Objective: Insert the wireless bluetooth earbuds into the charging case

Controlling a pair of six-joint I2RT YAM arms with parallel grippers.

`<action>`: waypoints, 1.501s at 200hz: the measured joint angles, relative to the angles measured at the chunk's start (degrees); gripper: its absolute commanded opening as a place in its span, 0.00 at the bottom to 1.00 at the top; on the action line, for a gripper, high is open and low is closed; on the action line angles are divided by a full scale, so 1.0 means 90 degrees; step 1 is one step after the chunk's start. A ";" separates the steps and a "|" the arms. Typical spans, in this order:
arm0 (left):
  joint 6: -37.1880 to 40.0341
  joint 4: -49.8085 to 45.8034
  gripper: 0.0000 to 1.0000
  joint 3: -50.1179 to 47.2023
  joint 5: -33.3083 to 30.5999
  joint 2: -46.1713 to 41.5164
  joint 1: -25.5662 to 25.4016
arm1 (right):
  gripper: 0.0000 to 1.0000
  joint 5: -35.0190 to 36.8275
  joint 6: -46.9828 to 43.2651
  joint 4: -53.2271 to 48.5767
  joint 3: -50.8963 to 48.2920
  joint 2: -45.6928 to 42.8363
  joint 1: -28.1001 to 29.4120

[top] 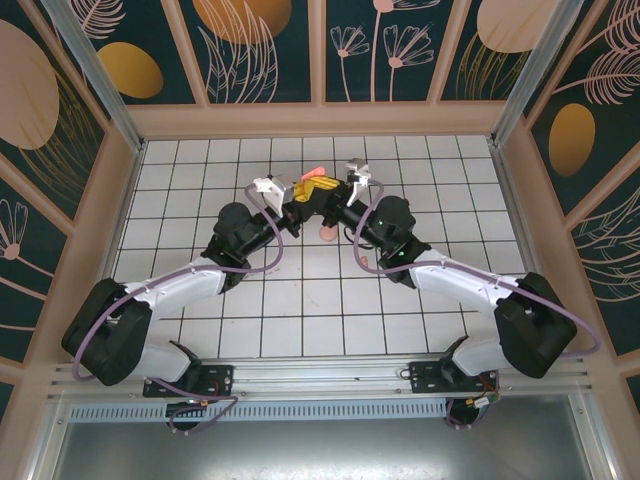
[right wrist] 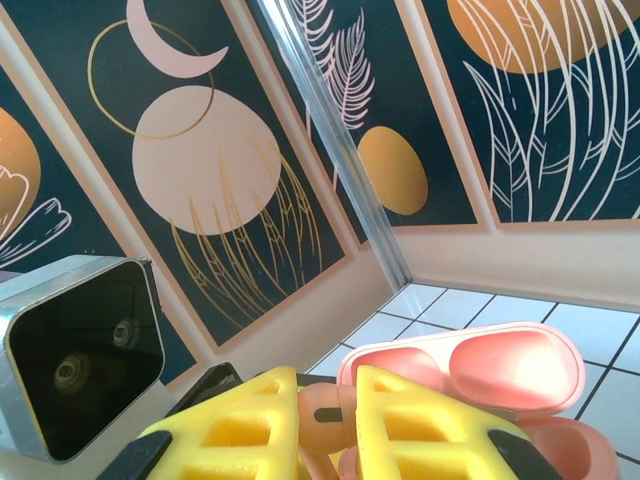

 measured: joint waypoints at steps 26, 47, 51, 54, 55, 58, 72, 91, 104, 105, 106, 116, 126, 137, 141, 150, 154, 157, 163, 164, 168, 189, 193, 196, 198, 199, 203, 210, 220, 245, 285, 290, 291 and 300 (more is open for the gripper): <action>0.0005 0.0036 0.00 0.0000 0.0095 -0.0061 -0.0005 | 0.16 -0.0138 0.0005 -0.0175 0.0007 -0.0189 -0.0019; 0.0012 0.0066 0.00 -0.0002 0.0163 -0.0114 -0.0029 | 0.16 -0.0284 0.0034 -0.0323 0.0029 -0.0328 -0.0056; 0.0027 0.0083 0.00 0.0000 0.0172 -0.0124 -0.0032 | 0.16 -0.0313 0.0046 -0.0352 0.0034 -0.0359 -0.0066; 0.0032 0.0092 0.00 0.0000 0.0185 -0.0131 -0.0036 | 0.16 -0.0335 0.0044 -0.0376 0.0039 -0.0379 -0.0073; 0.0032 0.0095 0.00 0.0000 0.0189 -0.0134 -0.0036 | 0.16 -0.0338 0.0046 -0.0384 0.0039 -0.0384 -0.0075; 0.0044 0.0102 0.00 0.0000 0.0194 -0.0138 -0.0036 | 0.16 -0.0355 0.0051 -0.0396 0.0044 -0.0406 -0.0083; 0.0092 0.0148 0.00 0.0000 0.0223 -0.0170 -0.0046 | 0.16 -0.0476 0.0051 -0.0481 0.0061 -0.0493 -0.0124; 0.0155 0.0160 0.00 0.0000 0.0270 -0.0231 -0.0051 | 0.16 -0.0631 0.0053 -0.0534 0.0104 -0.0546 -0.0165; 0.0211 0.0185 0.00 0.0000 0.0270 -0.0260 -0.0051 | 0.16 -0.0712 0.0053 -0.0549 0.0151 -0.0554 -0.0185; 0.0219 0.0185 0.00 0.0000 0.0267 -0.0262 -0.0051 | 0.16 -0.0714 0.0053 -0.0549 0.0153 -0.0554 -0.0185; 0.0223 0.0187 0.00 0.0000 0.0270 -0.0265 -0.0051 | 0.15 -0.0716 0.0053 -0.0549 0.0158 -0.0554 -0.0185; 0.0270 0.0194 0.00 0.0000 0.0277 -0.0279 -0.0051 | 0.15 -0.0760 0.0053 -0.0551 0.0177 -0.0554 -0.0192; 0.0313 0.0189 0.00 0.0000 0.0284 -0.0301 -0.0051 | 0.15 -0.0814 0.0056 -0.0554 0.0206 -0.0554 -0.0209; 0.0355 0.0180 0.00 0.0000 0.0287 -0.0313 -0.0051 | 0.15 -0.0833 0.0066 -0.0551 0.0255 -0.0551 -0.0221; 0.0372 0.0168 0.00 0.0000 0.0287 -0.0318 -0.0051 | 0.14 -0.0833 0.0068 -0.0549 0.0282 -0.0551 -0.0228; 0.0413 0.0143 0.00 0.0000 0.0287 -0.0318 -0.0051 | 0.14 -0.0833 0.0070 -0.0529 0.0352 -0.0549 -0.0257; 0.0423 0.0138 0.00 0.0000 0.0287 -0.0318 -0.0051 | 0.14 -0.0833 0.0070 -0.0522 0.0384 -0.0544 -0.0270; 0.0432 0.0126 0.00 0.0000 0.0287 -0.0318 -0.0051 | 0.14 -0.0833 0.0070 -0.0512 0.0408 -0.0542 -0.0279; 0.0444 0.0102 0.00 0.0000 0.0287 -0.0318 -0.0051 | 0.14 -0.0833 0.0073 -0.0483 0.0449 -0.0527 -0.0294; 0.0444 0.0100 0.00 0.0000 0.0287 -0.0318 -0.0051 | 0.14 -0.0833 0.0075 -0.0476 0.0457 -0.0525 -0.0296; 0.0457 0.0092 0.00 0.0000 0.0287 -0.0318 -0.0051 | 0.14 -0.0833 0.0087 -0.0454 0.0478 -0.0515 -0.0304; 0.0493 0.0027 0.00 0.0000 0.0287 -0.0318 -0.0051 | 0.13 -0.0835 0.0119 -0.0408 0.0542 -0.0452 -0.0308; 0.0493 0.0022 0.00 0.0000 0.0287 -0.0318 -0.0051 | 0.13 -0.0835 0.0119 -0.0408 0.0546 -0.0437 -0.0308; 0.0495 0.0015 0.00 0.0000 0.0287 -0.0318 -0.0051 | 0.14 -0.0833 0.0119 -0.0406 0.0551 -0.0427 -0.0308; 0.0495 0.0015 0.00 0.0000 0.0287 -0.0318 -0.0051 | 0.13 -0.0833 0.0119 -0.0406 0.0551 -0.0420 -0.0308; 0.0495 0.0012 0.00 0.0000 0.0287 -0.0318 -0.0051 | 0.13 -0.0833 0.0119 -0.0406 0.0551 -0.0415 -0.0311; 0.0500 0.0007 0.00 0.0000 0.0287 -0.0318 -0.0051 | 0.13 -0.0835 0.0119 -0.0408 0.0551 -0.0406 -0.0316; 0.0510 0.0002 0.00 0.0000 0.0287 -0.0318 -0.0051 | 0.13 -0.0833 0.0119 -0.0413 0.0551 -0.0393 -0.0321; 0.0510 0.0000 0.00 0.0000 0.0287 -0.0318 -0.0051 | 0.13 -0.0835 0.0119 -0.0413 0.0551 -0.0384 -0.0333; 0.0510 -0.0015 0.00 0.0022 0.0291 -0.0318 -0.0051 | 0.14 -0.0833 0.0119 -0.0406 0.0551 -0.0384 -0.0345; 0.0508 -0.0046 0.00 0.0114 0.0313 -0.0318 -0.0051 | 0.13 -0.0831 0.0114 -0.0408 0.0537 -0.0384 -0.0345; 0.0508 -0.0049 0.00 0.0117 0.0313 -0.0318 -0.0051 | 0.13 -0.0831 0.0112 -0.0408 0.0529 -0.0386 -0.0345; 0.0508 -0.0049 0.00 0.0117 0.0313 -0.0318 -0.0051 | 0.13 -0.0831 0.0114 -0.0408 0.0529 -0.0386 -0.0345; 0.0508 -0.0051 0.00 0.0117 0.0313 -0.0318 -0.0051 | 0.13 -0.0828 0.0114 -0.0413 0.0515 -0.0386 -0.0345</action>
